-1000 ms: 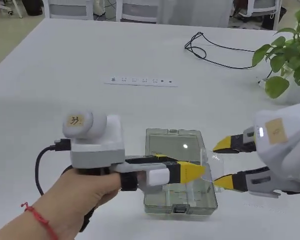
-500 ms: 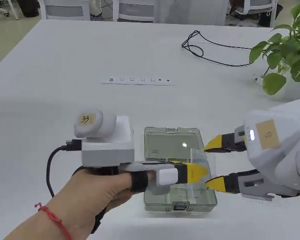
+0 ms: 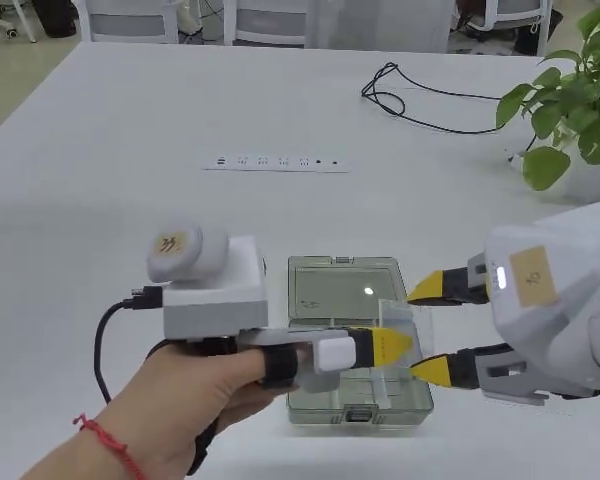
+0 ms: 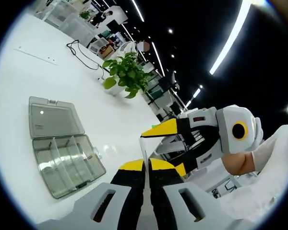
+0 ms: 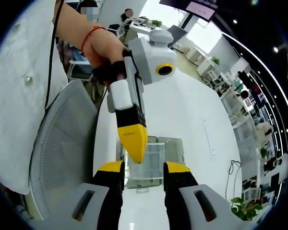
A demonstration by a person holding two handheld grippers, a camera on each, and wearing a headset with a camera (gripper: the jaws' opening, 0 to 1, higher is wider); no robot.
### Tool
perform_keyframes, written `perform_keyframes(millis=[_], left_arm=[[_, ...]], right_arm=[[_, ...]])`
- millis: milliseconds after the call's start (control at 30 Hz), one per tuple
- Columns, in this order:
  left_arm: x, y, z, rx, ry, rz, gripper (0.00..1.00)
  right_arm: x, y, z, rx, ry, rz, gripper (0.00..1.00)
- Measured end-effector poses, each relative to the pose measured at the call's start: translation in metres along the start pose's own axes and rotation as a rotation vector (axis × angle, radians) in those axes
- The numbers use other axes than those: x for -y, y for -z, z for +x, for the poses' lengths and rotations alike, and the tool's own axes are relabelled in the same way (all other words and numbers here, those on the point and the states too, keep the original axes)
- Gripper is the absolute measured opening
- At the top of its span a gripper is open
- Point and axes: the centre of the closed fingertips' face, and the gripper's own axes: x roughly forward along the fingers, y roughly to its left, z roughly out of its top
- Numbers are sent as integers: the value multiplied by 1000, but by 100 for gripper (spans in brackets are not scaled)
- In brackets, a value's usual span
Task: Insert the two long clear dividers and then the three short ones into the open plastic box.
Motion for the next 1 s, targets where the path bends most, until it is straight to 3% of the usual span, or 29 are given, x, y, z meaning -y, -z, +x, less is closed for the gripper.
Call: perform_keyframes(millis=[100, 233, 333, 400, 600, 667, 767, 867, 1000], left_arm=[[0, 0, -1, 9, -3, -4, 0], [-6, 2, -2, -6, -21, 36, 0], [-6, 5, -4, -20, -21, 112, 0], [-3, 6, -5, -31, -1, 202, 0], [6, 17, -9, -72, 51, 428, 0], [6, 21, -11, -89, 60, 470, 0], [9, 21, -14, -79, 81, 536, 0], [13, 22, -17, -82, 104, 621, 0], [21, 25, -20, -86, 148, 667, 0]], right_arm=[[0, -1, 1, 1, 2, 3, 34], [5, -6, -3, 30, 5, 39, 36], [9, -7, -6, 53, -9, 77, 36], [11, -9, -9, 82, -31, 113, 36], [4, -9, -14, 148, -176, 223, 28], [1, -11, -15, 171, -226, 248, 25], [-9, -15, -18, 189, -311, 278, 20], [-15, -18, -18, 194, -360, 279, 18], [-23, -22, -18, 198, -422, 275, 15]])
